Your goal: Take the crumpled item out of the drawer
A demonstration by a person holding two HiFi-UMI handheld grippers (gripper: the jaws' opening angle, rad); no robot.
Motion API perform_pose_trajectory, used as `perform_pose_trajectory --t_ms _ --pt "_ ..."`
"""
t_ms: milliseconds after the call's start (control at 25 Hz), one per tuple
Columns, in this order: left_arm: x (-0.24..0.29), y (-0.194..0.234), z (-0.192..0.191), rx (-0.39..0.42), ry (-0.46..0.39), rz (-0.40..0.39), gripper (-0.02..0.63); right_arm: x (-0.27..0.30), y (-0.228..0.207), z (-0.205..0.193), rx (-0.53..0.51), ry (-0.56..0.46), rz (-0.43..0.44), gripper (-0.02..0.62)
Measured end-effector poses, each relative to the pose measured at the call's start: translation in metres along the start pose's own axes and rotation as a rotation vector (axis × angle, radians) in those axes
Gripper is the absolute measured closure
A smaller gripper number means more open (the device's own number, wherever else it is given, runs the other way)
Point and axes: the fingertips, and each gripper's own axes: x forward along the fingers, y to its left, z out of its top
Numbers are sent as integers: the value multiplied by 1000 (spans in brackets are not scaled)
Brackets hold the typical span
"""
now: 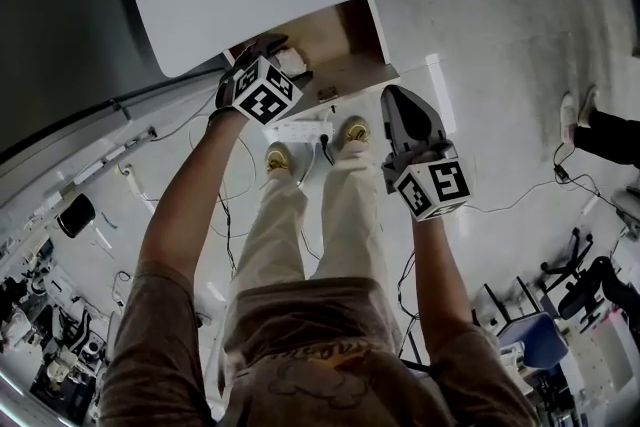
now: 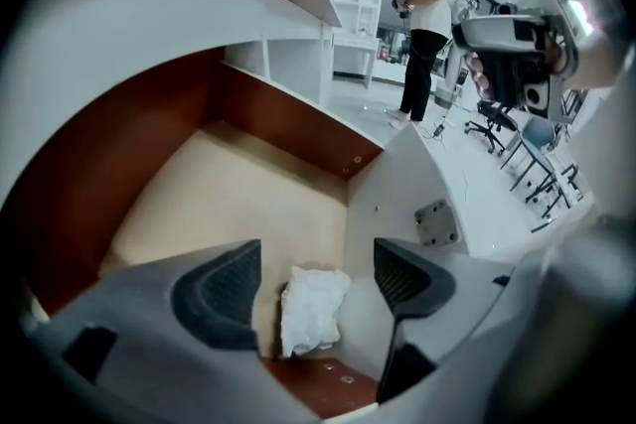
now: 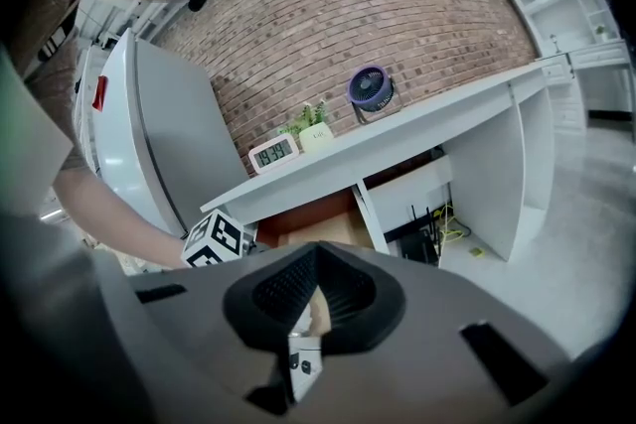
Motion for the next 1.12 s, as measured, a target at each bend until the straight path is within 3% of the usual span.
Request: perform_pose_trajectory --t_ms 120,320,560,880,1120 --pt "11 -2 -5 33 64 -18 252 -1 -4 -1 6 3 1 597" --pt "32 -6 -25 179 212 -44 252 -1 -7 -1 9 8 8 597" --pt "43 -3 -40 206 325 -48 253 -3 -12 -2 20 8 15 597" --pt "55 -8 -46 275 385 -78 261 -7 -19 -9 31 26 10 597" --pt "57 -3 -53 314 410 -37 358 -11 -23 -12 44 34 9 597"
